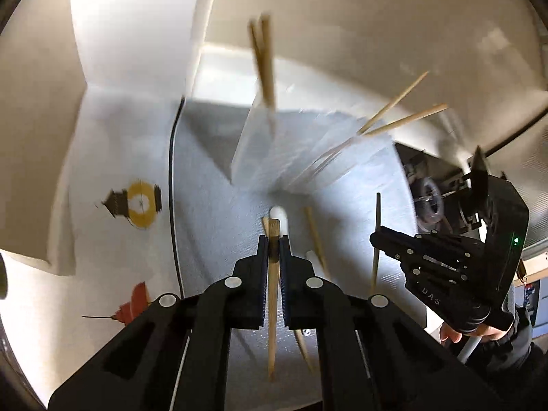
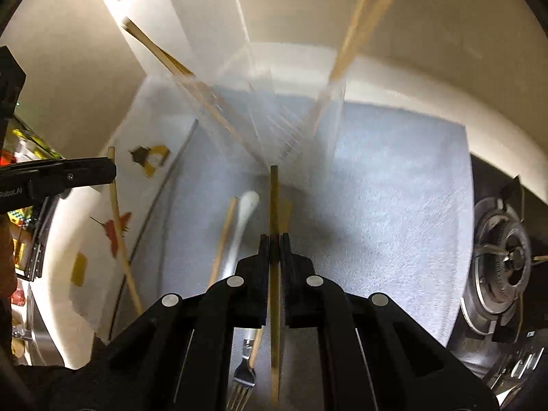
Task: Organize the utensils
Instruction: 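Lift the held chopsticks upright with both tools over the clear holder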
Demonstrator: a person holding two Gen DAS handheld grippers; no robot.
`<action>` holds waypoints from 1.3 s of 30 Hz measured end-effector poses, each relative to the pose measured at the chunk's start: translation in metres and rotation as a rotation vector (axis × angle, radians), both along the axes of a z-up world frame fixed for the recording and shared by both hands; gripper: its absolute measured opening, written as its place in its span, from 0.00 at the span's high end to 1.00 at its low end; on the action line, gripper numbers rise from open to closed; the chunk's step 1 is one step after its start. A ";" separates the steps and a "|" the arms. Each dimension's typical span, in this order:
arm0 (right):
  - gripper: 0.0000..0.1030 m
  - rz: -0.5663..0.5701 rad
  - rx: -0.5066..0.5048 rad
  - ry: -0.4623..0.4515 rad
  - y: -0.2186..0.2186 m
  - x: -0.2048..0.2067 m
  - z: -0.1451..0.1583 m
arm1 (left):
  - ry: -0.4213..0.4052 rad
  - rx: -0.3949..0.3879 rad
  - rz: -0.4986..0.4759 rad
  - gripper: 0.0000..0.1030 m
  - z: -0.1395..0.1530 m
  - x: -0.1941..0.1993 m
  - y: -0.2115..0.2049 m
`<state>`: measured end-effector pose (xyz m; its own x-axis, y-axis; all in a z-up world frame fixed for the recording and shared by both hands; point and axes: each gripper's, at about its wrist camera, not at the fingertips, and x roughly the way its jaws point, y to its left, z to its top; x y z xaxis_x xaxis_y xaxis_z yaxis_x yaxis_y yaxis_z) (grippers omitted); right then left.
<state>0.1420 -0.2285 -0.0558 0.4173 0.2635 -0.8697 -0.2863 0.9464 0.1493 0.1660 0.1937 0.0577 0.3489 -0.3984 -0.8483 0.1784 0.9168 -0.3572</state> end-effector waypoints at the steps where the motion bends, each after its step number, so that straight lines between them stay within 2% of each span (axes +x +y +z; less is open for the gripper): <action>1: 0.94 0.001 0.009 -0.013 -0.001 -0.003 0.007 | -0.014 -0.006 0.000 0.94 0.004 -0.005 0.000; 12: 0.94 -0.010 0.060 -0.174 -0.004 -0.027 0.073 | -0.208 -0.016 -0.008 0.94 0.071 -0.032 -0.001; 21: 0.94 0.015 0.065 -0.334 0.003 -0.021 0.136 | -0.324 0.011 -0.022 0.94 0.122 -0.020 -0.007; 25: 0.94 0.026 0.076 -0.396 0.004 -0.017 0.164 | -0.376 -0.010 -0.034 0.94 0.150 -0.014 -0.008; 31: 0.94 0.015 0.076 -0.474 0.000 -0.007 0.195 | -0.488 0.002 -0.045 0.94 0.192 -0.007 -0.014; 39: 0.94 -0.010 0.094 -0.536 -0.003 0.014 0.215 | -0.546 0.050 -0.030 0.94 0.208 0.009 -0.028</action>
<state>0.1557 -0.2311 0.1593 0.7989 0.3235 -0.5071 -0.3365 0.9392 0.0689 0.1754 0.1655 0.2660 0.7329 -0.3787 -0.5652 0.3522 0.9220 -0.1612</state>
